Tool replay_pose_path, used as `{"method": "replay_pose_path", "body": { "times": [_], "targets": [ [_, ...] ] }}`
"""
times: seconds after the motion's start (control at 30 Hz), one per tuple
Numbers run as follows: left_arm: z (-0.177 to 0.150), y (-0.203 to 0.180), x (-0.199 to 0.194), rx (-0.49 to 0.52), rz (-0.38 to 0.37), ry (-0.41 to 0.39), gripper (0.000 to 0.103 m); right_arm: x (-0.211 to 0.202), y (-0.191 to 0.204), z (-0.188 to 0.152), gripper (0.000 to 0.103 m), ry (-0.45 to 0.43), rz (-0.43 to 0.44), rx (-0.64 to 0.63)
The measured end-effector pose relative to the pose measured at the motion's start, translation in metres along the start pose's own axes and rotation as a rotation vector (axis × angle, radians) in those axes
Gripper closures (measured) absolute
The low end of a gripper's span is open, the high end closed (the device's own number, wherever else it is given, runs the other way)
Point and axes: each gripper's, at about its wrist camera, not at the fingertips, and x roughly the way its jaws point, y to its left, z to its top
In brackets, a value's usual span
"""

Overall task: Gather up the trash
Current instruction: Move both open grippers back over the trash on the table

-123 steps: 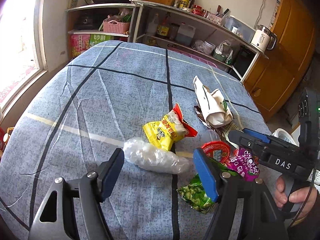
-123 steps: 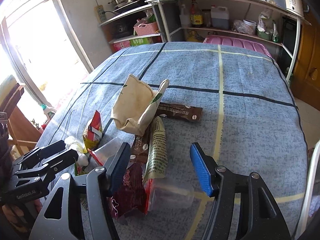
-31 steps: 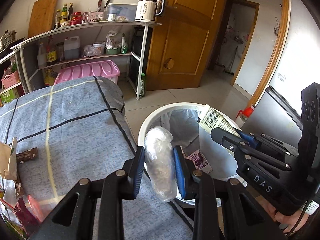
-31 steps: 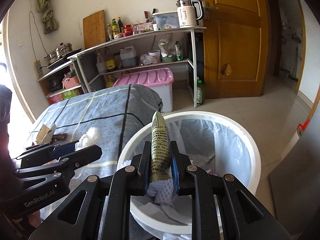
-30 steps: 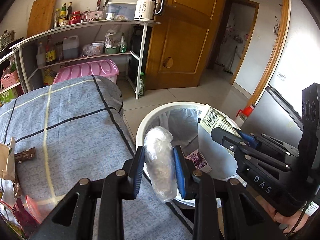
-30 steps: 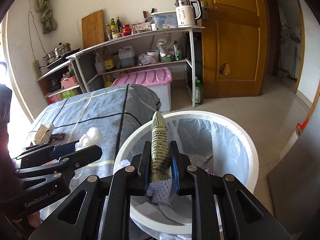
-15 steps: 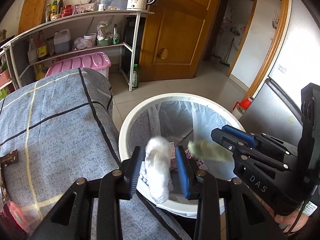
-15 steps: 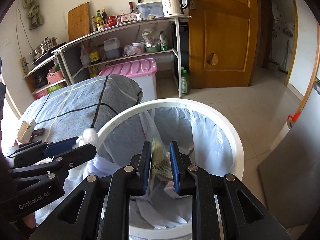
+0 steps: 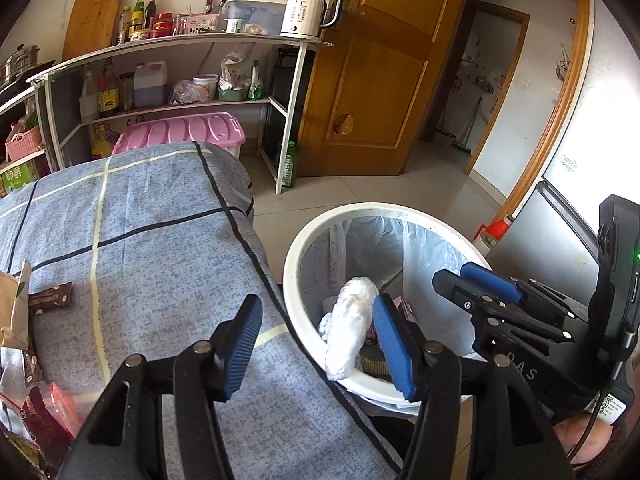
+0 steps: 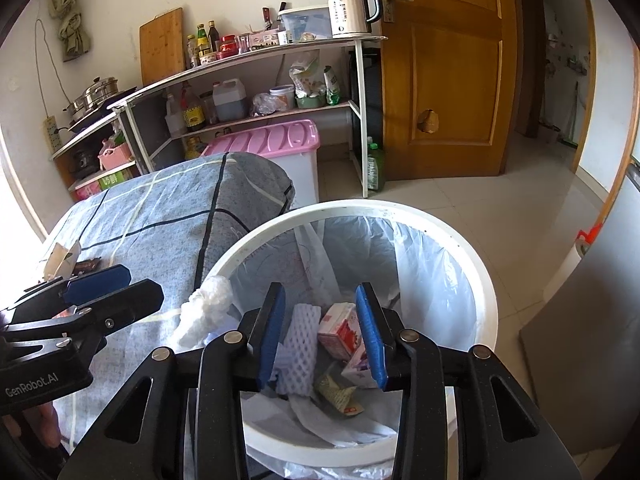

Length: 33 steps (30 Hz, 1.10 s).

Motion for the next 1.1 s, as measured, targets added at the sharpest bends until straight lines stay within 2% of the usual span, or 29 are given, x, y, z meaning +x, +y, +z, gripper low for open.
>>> {"method": "replay_pose_path", "body": {
  "times": [0.17, 0.4, 0.7, 0.9, 1.1],
  "targets": [
    [-0.007, 0.018, -0.022, -0.027, 0.04, -0.037, 0.041, -0.004, 0.018, -0.001, 0.057, -0.009, 0.035, -0.012],
    [-0.023, 0.052, -0.053, -0.077, 0.119, -0.068, 0.039, -0.007, 0.051, -0.003, 0.054, -0.017, 0.106, -0.043],
    [-0.049, 0.107, -0.091, -0.154, 0.255, -0.102, 0.038, 0.001, 0.098, -0.01, 0.053, 0.007, 0.205, -0.09],
    [-0.074, 0.139, -0.118, -0.209, 0.315, -0.135, 0.038, 0.011, 0.132, -0.017, 0.053, 0.04, 0.274, -0.128],
    [-0.095, 0.169, -0.135, -0.262, 0.358, -0.132, 0.037, 0.019, 0.166, -0.023, 0.052, 0.075, 0.345, -0.161]
  ]
}}
